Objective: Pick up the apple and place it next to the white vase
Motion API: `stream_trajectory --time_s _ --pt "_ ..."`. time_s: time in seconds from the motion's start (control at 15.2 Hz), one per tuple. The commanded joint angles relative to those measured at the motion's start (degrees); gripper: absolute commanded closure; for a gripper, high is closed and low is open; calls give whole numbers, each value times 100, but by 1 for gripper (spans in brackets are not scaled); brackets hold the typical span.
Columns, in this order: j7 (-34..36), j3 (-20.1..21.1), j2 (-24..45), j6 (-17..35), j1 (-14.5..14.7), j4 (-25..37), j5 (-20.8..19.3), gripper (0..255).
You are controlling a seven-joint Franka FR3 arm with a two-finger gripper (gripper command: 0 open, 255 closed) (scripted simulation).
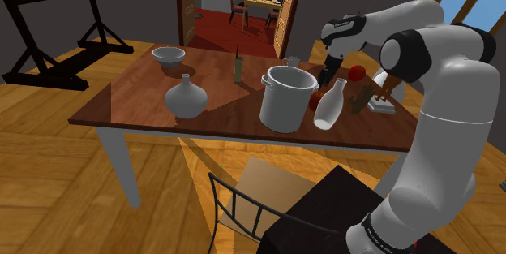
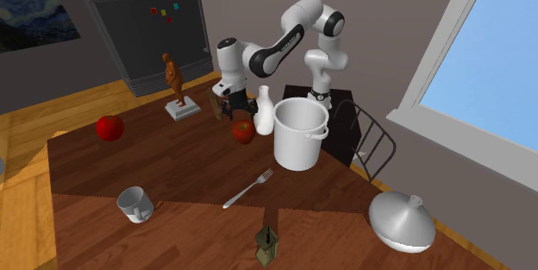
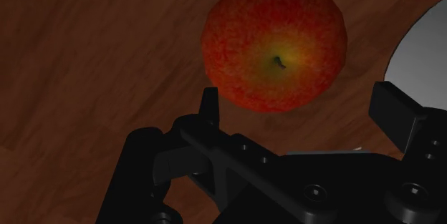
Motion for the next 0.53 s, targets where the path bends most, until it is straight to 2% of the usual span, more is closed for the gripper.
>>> stream_trajectory --time_s 0.0,0.46 --pt "-27 17 52 127 -3 -80 36 0" --pt "-45 30 86 232 0 -157 62 0"
